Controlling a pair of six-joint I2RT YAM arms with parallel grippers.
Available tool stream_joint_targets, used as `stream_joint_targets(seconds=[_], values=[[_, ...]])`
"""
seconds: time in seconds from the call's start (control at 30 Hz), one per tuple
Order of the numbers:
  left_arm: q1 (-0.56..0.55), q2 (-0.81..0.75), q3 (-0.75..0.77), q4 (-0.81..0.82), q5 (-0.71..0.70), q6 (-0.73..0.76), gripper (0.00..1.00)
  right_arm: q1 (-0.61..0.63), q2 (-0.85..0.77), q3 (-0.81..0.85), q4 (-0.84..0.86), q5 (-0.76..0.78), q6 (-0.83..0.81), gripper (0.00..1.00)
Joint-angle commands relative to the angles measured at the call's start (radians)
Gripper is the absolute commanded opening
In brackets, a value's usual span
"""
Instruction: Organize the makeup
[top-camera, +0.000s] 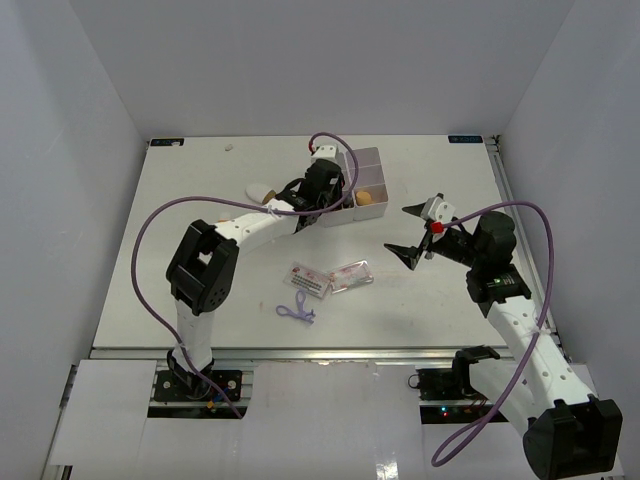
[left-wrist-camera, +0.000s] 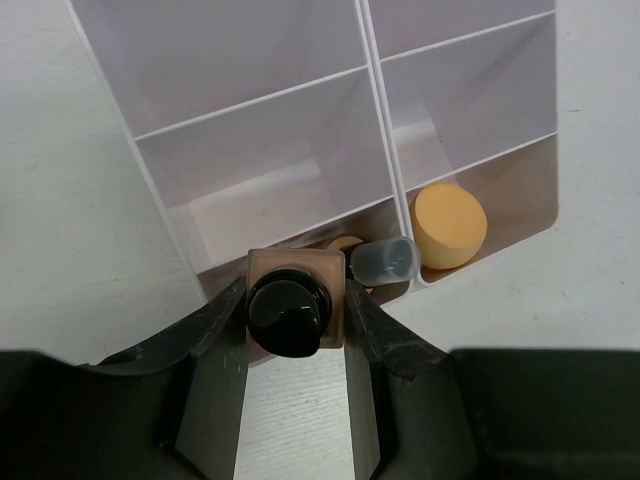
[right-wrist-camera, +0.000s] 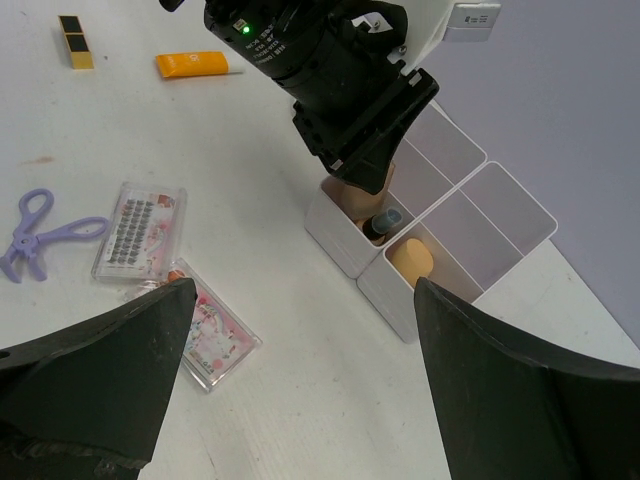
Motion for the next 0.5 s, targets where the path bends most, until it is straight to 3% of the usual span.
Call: stream_joint_targets(seconds=[0.0, 0.47], values=[[-0.017, 0.001, 0.061, 0.014, -0.113, 0.053, 0.0, -0.013, -0.013, -0.013, 0.045, -0.023, 0.019, 0.96], [-0.068, 0.069, 0.125, -0.007, -0.242, 0.177, 0.0, -0.025, -0.016, -0.022, 0.059, -0.035, 0.033, 0.96]])
